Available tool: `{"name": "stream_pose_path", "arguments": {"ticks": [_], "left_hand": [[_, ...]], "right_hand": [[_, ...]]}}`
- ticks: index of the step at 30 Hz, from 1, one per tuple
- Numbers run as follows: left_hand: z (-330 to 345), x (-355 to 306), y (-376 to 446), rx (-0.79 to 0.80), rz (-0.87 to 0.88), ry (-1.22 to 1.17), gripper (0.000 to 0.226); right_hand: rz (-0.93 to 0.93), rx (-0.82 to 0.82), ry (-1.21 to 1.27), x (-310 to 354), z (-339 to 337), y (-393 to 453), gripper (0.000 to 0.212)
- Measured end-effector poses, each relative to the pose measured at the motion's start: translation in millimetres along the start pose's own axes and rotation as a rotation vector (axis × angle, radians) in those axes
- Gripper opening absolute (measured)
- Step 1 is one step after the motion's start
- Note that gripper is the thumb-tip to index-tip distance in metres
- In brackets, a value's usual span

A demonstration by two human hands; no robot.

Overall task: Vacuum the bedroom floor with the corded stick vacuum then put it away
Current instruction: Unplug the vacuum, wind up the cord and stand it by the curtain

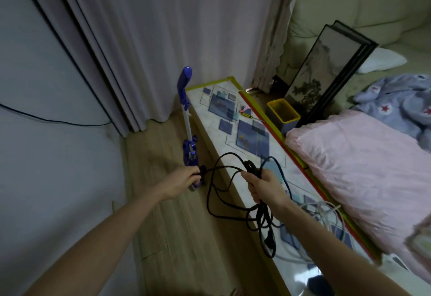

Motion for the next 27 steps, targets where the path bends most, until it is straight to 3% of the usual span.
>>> {"name": "stream_pose_path", "arguments": {"ticks": [6,12,16,19,22,24,27], "left_hand": [[-4.2,39.3,35.8,-0.242,-0.147,-0.301,0.027],[-25.5,79.4,53.6,-0.251,-0.096,-0.390,0.024],[-62.2,114.5,61.0,-0.148,-0.065,-0.178,0.008],[-91.3,125.7,69.3,-0.156,-0.002,0.013,0.073],[-93.8,120.5,85.8,0.006,0.215,0.003,0.124],[-92.8,120.7,94.4,0.090,0.218,-0.045,0.122],[-93.9,131.3,102.6,0.036,0.170,-0.193,0.084]], "right_hand": [[-0.031,0.061,0.031,20.7,3.4,59.9,0.023],[0.081,0.340,-0.092,62.5,19.1,132.8,0.011],[0.053,0.481,-0.418,91.6,46.6,167.0,0.023],[0.046,0.543,-0.628,107.8,75.1,189.4,0.020],[0.025,0.682,-0.704,121.0,103.3,204.0,0.015],[0.025,0.751,-0.701,128.3,114.4,211.2,0.014],[0.050,0.792,-0.637,134.4,113.2,223.3,0.020]]}}
Point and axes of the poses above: each hand's wrist, its own y-axis towards the middle knuckle, its own z-axis out of the palm, x = y × z, the point moved 5 cm from there along y, towards the middle knuckle, and after that the axes turned 11 degrees about z, right-handed, at the moved point
